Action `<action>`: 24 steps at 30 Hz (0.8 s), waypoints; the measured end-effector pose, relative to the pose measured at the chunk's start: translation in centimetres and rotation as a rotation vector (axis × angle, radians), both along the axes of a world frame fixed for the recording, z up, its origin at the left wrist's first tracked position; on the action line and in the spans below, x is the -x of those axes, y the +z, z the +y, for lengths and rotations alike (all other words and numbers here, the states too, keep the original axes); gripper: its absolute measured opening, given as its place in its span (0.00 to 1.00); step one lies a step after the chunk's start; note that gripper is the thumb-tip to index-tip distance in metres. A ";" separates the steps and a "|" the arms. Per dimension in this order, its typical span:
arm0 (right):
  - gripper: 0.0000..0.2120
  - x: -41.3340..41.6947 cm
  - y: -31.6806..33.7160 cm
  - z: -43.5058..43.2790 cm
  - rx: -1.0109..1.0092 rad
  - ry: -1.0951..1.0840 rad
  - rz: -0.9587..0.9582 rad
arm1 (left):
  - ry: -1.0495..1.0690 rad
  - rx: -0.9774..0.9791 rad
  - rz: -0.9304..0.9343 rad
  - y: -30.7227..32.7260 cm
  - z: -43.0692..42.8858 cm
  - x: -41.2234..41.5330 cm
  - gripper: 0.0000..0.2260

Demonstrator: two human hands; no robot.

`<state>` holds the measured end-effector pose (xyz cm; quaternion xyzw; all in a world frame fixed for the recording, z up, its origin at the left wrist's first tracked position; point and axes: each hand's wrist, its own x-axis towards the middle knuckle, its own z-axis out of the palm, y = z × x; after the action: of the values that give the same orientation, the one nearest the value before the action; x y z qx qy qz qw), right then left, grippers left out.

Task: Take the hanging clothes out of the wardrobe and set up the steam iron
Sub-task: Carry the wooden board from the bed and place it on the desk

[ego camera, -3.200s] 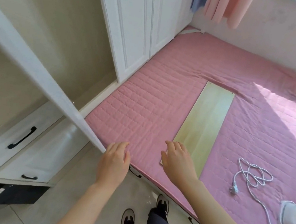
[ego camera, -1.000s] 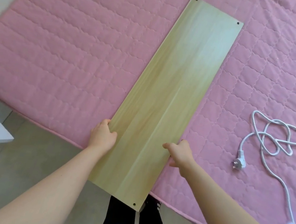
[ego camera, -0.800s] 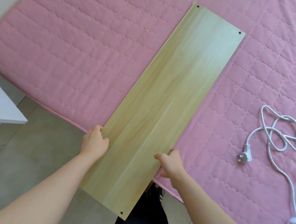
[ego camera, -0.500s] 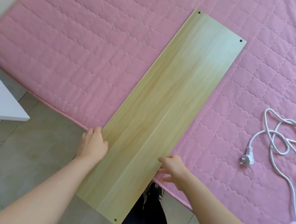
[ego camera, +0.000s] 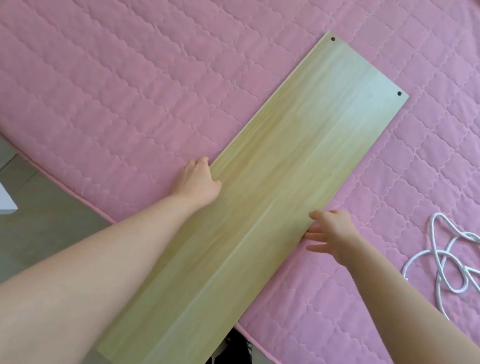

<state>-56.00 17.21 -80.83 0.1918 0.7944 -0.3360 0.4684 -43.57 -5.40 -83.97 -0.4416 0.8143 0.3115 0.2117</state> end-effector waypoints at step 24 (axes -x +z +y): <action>0.08 -11.0 3.2 -2.5 0.045 0.072 -0.138 | 0.288 -0.047 0.090 5.3 -0.4 -8.5 0.18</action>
<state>-44.98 14.71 -77.66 0.1751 0.7587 -0.3227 0.5381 -35.02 -5.76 -78.67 -0.5342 0.7438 0.3770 0.1385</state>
